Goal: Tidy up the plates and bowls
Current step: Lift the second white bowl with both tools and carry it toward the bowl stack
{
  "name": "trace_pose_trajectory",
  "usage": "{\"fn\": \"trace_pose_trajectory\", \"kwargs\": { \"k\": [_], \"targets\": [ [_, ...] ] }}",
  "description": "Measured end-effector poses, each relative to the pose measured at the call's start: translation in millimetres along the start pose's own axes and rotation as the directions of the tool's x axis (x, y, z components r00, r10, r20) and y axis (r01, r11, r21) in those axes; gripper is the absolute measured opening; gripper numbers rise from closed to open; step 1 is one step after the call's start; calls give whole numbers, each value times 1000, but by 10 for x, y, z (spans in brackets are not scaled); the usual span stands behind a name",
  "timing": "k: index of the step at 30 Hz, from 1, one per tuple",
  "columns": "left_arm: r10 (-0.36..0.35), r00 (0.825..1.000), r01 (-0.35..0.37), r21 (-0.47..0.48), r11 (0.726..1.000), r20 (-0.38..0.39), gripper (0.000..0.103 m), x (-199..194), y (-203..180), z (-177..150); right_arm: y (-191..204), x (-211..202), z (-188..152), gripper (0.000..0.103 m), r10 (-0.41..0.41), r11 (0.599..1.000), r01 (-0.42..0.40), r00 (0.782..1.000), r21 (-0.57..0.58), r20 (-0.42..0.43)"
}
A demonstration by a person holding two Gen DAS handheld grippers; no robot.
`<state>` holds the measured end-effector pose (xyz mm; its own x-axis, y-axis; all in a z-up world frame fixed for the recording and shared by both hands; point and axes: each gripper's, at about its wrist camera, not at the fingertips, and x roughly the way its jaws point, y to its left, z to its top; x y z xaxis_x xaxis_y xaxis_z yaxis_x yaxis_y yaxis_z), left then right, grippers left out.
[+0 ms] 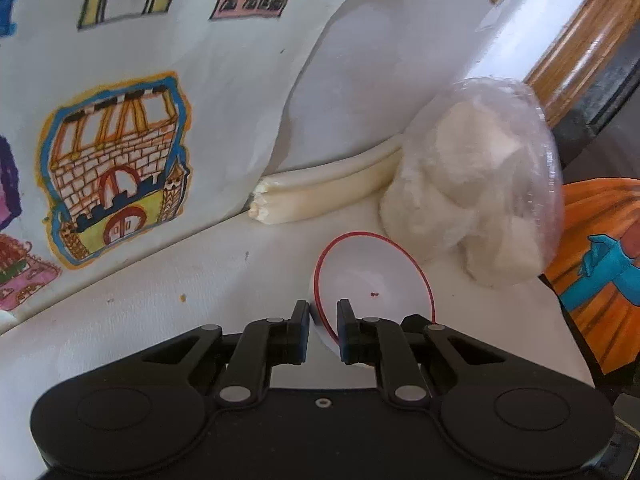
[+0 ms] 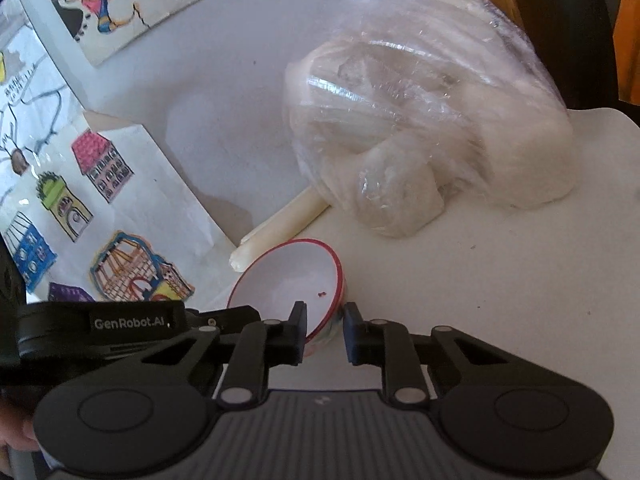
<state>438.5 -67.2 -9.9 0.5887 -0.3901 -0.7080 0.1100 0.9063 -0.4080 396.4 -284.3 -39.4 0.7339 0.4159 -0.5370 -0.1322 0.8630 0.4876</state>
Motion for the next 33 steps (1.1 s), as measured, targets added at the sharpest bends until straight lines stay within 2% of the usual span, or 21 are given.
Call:
{"fn": "trace_pose_trajectory", "kwargs": {
  "k": [10,21,33],
  "targets": [
    [-69,995,67,23,997,74,15,-558,-144,-50,135,-515,71,20,14,1000,-12,997,-27,74],
    [-121,983,112,68,991,138,16,-1239,-226,-311,398,-1121,-31,20,31,998,-23,989,-56,145],
    [-156,972,139,102,985,176,16,-1572,-276,-544,503,-1482,-240,20,68,996,-56,982,-71,174]
  ]
}}
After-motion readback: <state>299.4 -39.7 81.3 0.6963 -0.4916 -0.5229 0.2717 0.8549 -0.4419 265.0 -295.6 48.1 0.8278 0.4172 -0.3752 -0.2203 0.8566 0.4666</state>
